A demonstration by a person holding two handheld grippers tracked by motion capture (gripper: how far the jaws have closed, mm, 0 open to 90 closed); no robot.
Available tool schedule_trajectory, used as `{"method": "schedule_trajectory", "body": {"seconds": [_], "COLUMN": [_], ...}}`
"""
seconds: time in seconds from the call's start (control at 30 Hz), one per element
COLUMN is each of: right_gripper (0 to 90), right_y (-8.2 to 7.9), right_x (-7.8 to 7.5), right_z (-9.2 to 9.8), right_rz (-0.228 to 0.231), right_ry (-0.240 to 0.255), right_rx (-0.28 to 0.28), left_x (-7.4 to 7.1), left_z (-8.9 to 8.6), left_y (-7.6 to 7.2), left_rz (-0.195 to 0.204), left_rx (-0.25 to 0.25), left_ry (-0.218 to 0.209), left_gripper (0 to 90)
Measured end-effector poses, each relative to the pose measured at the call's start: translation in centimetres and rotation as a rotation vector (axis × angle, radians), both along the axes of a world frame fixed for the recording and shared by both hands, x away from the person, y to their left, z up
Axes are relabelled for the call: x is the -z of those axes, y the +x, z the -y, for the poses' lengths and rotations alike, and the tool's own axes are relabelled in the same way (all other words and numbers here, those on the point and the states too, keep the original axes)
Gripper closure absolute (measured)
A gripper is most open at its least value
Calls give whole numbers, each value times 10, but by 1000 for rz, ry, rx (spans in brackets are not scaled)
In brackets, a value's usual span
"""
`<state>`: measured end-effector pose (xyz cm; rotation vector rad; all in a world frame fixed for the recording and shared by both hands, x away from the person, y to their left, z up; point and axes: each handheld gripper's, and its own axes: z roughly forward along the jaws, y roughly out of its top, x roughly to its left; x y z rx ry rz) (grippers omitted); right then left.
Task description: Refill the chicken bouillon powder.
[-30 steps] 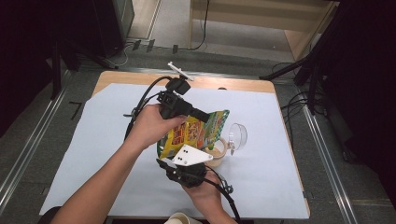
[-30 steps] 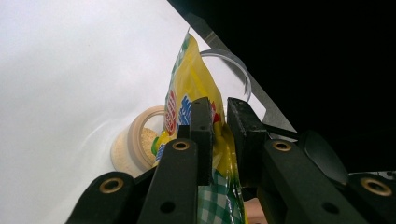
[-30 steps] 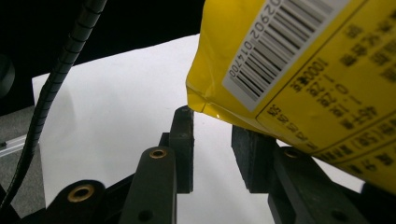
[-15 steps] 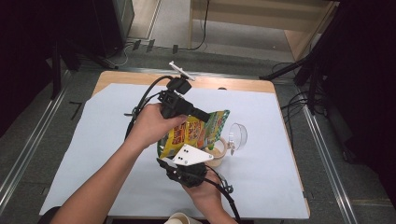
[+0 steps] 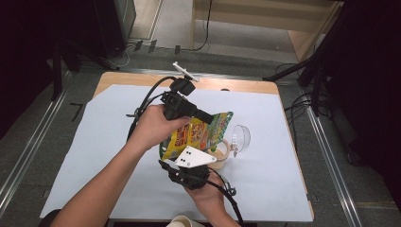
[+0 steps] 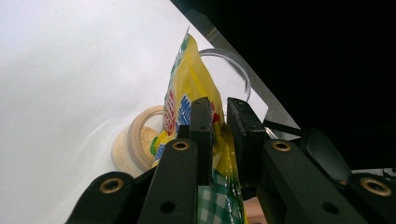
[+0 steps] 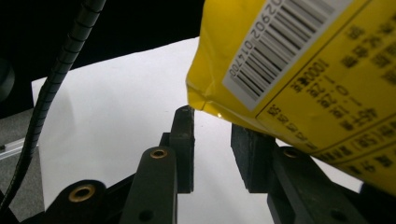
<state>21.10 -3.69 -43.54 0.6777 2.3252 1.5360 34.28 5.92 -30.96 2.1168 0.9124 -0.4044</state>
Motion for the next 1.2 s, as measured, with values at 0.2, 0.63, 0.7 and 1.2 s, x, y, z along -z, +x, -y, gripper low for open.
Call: {"method": "schedule_trajectory", "body": {"seconds": [0.2, 0.63, 0.7, 1.2], "right_gripper": [717, 695, 694, 597], "right_y": [1, -1, -1, -3], "right_x": [0, 2, 3, 20], "right_z": [0, -2, -2, -13], "right_rz": [-3, -9, -6, -57], "right_ry": [4, -3, -7, -69], "right_rx": [-1, -17, -16, -64], "left_x": [0, 1, 1, 7], "left_z": [2, -2, -4, -28], "left_y": [1, -2, -2, -12], "left_rz": [0, 4, 6, 0], "left_rx": [1, 14, 13, 37], "left_ry": [12, 11, 13, 29], "left_gripper": [817, 815, 814, 817]}}
